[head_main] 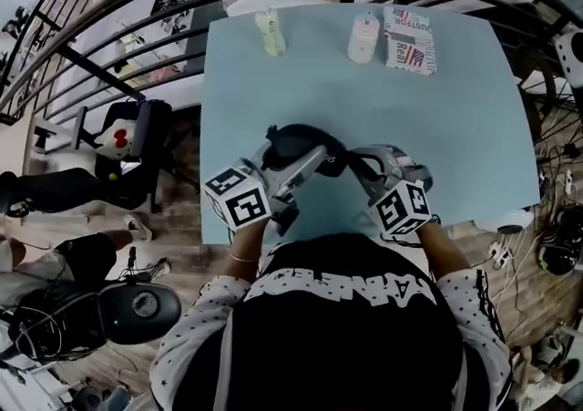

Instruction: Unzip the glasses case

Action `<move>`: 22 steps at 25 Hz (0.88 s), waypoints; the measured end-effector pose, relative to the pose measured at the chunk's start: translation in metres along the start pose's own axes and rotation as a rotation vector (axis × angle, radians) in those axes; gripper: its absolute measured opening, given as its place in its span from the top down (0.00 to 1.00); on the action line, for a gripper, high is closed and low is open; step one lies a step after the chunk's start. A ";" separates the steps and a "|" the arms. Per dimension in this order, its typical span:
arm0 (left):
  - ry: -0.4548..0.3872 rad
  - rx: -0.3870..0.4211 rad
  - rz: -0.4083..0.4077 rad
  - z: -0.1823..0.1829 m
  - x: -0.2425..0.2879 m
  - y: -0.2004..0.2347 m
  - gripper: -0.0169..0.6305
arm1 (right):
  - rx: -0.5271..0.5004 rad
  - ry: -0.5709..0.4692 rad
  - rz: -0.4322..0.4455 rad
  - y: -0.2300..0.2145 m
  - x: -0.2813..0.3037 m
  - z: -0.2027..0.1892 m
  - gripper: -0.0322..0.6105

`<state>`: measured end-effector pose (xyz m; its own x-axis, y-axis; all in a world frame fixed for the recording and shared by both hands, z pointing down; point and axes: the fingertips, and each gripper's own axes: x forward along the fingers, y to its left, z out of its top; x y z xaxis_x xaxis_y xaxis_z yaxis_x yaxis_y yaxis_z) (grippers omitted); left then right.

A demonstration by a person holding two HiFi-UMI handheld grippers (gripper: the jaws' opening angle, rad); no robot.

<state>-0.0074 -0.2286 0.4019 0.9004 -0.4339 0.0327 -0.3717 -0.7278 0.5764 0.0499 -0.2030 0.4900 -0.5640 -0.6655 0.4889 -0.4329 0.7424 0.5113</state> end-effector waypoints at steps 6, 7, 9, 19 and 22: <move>0.015 -0.004 0.009 -0.003 -0.005 0.001 0.97 | -0.093 -0.002 0.030 -0.001 0.003 0.004 0.94; 0.020 0.001 0.013 -0.004 -0.005 0.001 0.97 | -0.113 0.000 0.033 0.000 0.004 0.005 0.94; 0.024 0.006 0.021 -0.006 -0.006 0.001 0.97 | -0.139 0.000 0.041 0.000 0.006 0.006 0.94; 0.036 0.007 0.055 -0.006 -0.011 0.000 0.97 | -0.205 -0.030 0.066 -0.003 0.011 0.017 0.94; 0.035 0.005 0.061 -0.005 -0.014 0.001 0.97 | -0.215 -0.034 0.069 -0.003 0.013 0.020 0.94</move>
<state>-0.0192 -0.2208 0.4064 0.8832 -0.4591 0.0962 -0.4275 -0.7033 0.5681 0.0300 -0.2120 0.4808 -0.6119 -0.6082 0.5056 -0.2350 0.7502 0.6181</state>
